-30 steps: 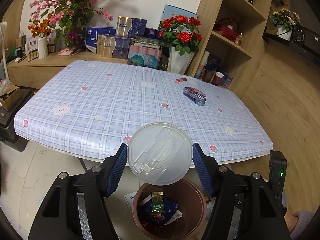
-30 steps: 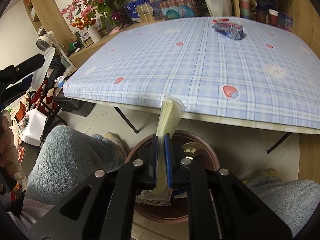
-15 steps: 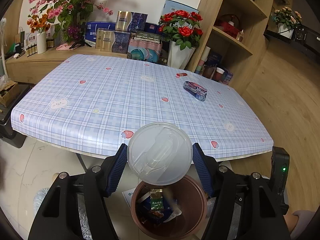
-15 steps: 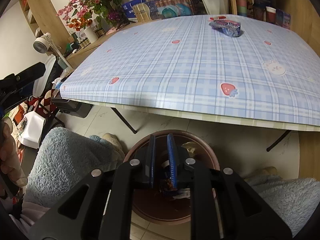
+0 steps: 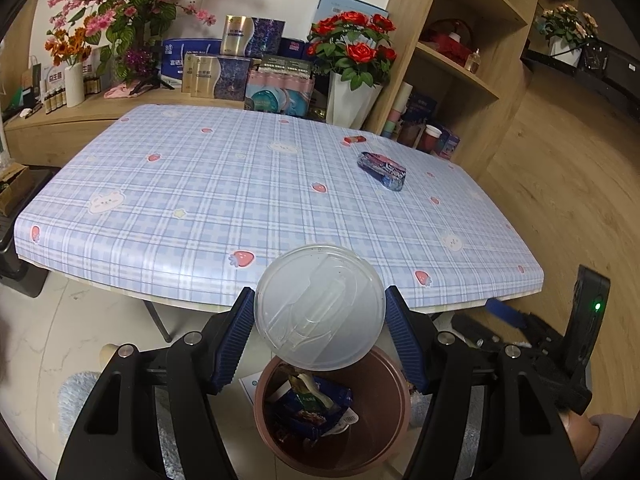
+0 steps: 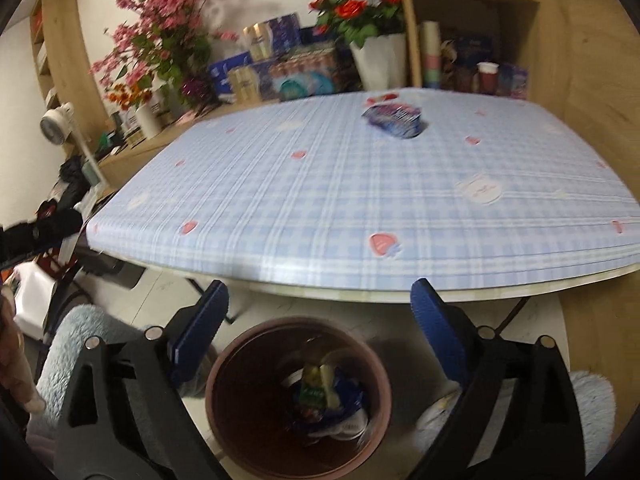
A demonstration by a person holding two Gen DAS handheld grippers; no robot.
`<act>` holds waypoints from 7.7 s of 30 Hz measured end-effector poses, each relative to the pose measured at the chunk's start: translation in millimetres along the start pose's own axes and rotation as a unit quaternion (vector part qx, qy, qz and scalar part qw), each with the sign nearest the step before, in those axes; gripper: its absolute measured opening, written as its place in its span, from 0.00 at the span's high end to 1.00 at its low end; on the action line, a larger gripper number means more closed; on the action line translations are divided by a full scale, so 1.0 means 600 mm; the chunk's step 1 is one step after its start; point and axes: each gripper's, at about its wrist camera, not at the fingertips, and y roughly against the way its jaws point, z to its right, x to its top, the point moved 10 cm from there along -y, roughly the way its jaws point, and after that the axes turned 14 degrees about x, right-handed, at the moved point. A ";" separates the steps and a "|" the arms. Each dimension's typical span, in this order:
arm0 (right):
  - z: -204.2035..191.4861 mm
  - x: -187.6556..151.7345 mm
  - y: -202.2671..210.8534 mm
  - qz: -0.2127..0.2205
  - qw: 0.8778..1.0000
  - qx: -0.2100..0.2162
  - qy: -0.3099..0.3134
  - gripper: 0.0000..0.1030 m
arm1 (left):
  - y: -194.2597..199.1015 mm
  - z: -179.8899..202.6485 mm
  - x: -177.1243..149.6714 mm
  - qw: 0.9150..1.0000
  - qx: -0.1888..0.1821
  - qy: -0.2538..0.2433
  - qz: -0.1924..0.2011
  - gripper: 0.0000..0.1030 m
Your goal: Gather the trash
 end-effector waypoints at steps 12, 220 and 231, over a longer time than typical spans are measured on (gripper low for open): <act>0.048 0.013 0.029 0.043 0.998 -0.032 -0.022 0.06 | -0.031 0.064 -0.032 0.998 -0.021 -0.045 -0.036 0.38; -0.091 0.068 -0.001 -0.027 0.995 0.091 -0.037 0.65 | 0.094 -0.030 0.048 0.996 -0.027 0.009 0.090 0.79; -0.052 0.125 0.078 0.056 0.998 0.026 0.024 0.07 | 0.071 0.036 0.008 0.997 -0.039 -0.036 0.052 0.79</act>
